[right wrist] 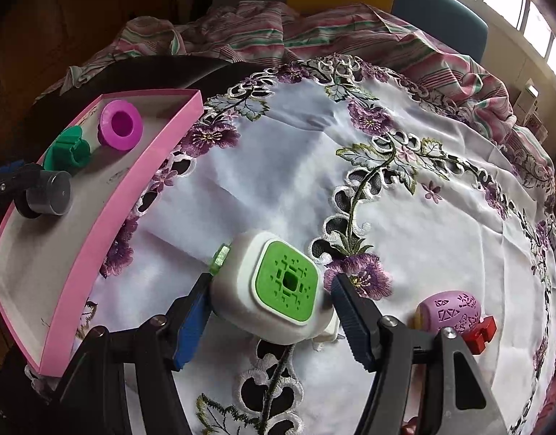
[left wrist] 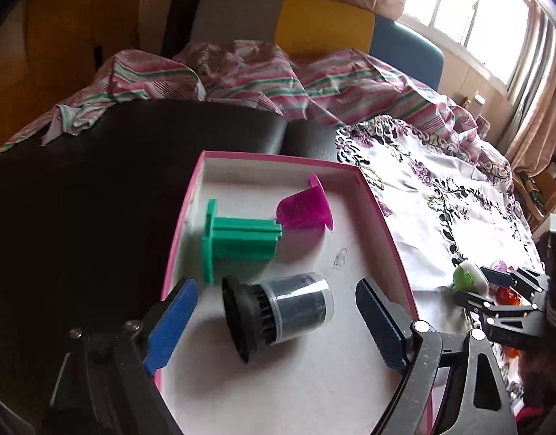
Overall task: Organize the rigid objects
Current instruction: 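Place the cylinder in the tray while the right gripper grasps the green-white plug device, then carry the green-white plug device into the tray and open the right gripper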
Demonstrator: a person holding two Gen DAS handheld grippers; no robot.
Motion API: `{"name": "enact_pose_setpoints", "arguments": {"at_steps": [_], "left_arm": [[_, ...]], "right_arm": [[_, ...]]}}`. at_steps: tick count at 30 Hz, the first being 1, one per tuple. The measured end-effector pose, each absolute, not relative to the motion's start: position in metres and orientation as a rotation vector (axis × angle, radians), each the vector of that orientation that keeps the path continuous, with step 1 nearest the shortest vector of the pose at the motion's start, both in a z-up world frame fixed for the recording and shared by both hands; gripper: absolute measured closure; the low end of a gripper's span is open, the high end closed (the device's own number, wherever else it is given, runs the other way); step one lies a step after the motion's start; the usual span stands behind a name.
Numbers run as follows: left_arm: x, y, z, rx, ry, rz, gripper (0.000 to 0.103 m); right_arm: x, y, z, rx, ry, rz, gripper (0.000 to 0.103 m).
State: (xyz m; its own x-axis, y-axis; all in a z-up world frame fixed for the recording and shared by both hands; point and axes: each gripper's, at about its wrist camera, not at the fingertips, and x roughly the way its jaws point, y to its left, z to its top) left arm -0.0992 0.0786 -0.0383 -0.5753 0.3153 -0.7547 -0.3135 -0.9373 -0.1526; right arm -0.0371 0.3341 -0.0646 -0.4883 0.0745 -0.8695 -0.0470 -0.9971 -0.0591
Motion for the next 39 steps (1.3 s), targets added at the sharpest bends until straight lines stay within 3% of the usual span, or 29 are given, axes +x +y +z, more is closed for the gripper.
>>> {"name": "enact_pose_setpoints", "arguments": {"at_steps": [14, 39], "left_arm": [[-0.049, 0.065, -0.024, -1.178, 0.058, 2.557, 0.013], [-0.032, 0.04, -0.02, -1.185, 0.034, 2.597, 0.014]], "right_arm": [[-0.036, 0.328, -0.068, -1.538, -0.095, 2.64, 0.036], [-0.038, 0.317, -0.073, -1.516, -0.205, 2.612, 0.036]]}}
